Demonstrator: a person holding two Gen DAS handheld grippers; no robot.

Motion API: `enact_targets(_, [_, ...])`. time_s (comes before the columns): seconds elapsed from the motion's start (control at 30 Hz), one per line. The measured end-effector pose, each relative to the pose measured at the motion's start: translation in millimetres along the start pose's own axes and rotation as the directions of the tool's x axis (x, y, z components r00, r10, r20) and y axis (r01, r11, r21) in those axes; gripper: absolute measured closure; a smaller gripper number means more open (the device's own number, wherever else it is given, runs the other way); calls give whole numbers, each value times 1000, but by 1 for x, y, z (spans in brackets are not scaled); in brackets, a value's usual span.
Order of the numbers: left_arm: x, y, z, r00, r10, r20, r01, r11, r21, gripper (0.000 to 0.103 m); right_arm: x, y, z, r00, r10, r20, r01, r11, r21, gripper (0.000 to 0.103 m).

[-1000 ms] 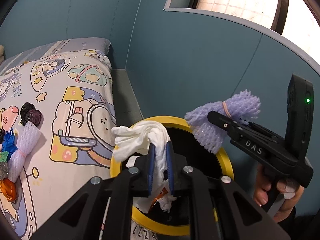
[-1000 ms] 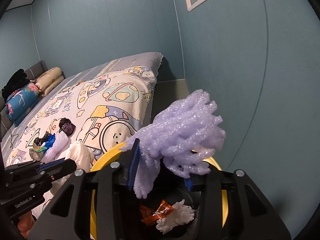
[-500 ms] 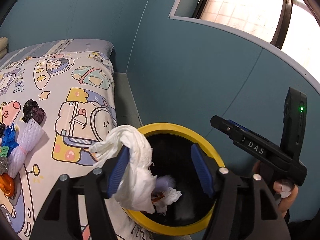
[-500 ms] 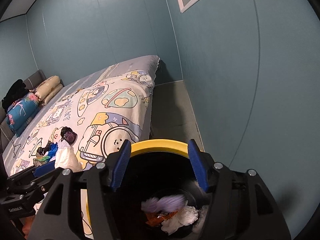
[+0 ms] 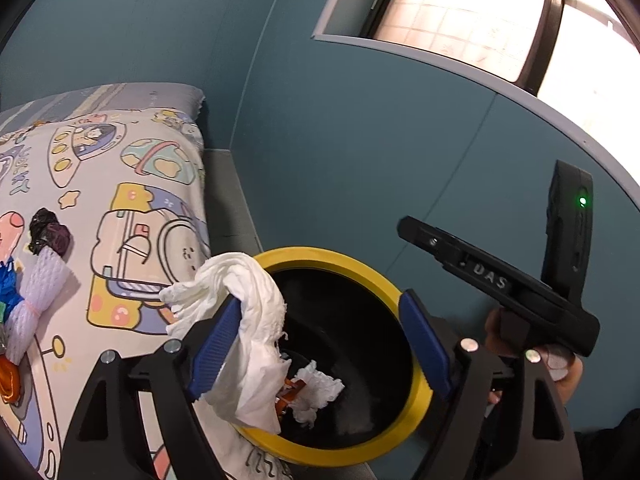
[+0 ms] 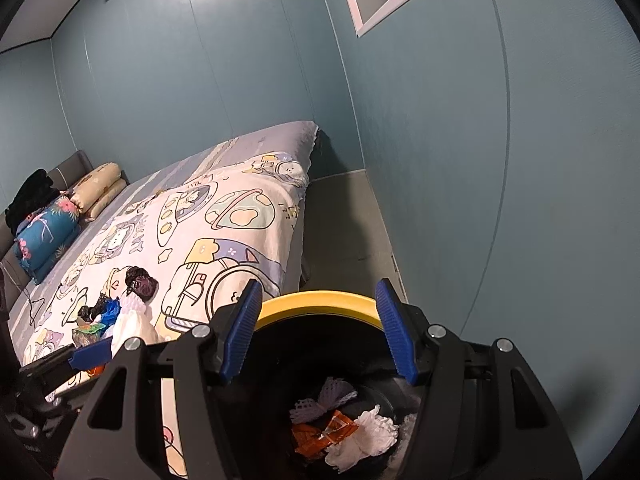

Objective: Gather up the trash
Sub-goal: 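Move both tools back over the trash pile on the bed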

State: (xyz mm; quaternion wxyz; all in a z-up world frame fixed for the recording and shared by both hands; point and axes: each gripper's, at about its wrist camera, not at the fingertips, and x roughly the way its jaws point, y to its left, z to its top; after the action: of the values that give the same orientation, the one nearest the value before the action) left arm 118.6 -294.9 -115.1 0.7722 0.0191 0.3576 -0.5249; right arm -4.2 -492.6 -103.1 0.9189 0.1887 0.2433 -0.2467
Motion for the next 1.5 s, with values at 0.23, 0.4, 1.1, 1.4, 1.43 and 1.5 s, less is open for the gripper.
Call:
enact_targets(0.23, [0, -6, 0, 997, -75, -21, 75, 997, 7, 16, -5, -6, 4, 1000, -10, 16, 9, 1000, 12, 47])
enact_targets(0.4, [-3, -13, 0, 989, -144, -29, 145, 989, 25, 8, -7, -8, 5, 1000, -13, 21, 13, 1000, 17, 47])
enact_targets(1.1, [-91, -5, 25, 937, 193, 292, -216, 975, 47, 8, -17, 25, 14, 996, 76, 56, -73, 996, -43, 47])
enact_targets(1.4, [-145, 50, 35, 827, 428, 365, -433, 899, -73, 8, -15, 83, 15, 981, 185, 51, -177, 974, -140, 46])
enact_targets(1.43, [-151, 58, 35, 813, 452, 367, -454, 887, -88, 8, -13, 92, 14, 979, 200, 45, -191, 969, -155, 46])
enact_targets(1.5, [-164, 74, 34, 784, 498, 370, -490, 863, -121, 8, -10, 106, 12, 974, 222, 34, -213, 962, -173, 46])
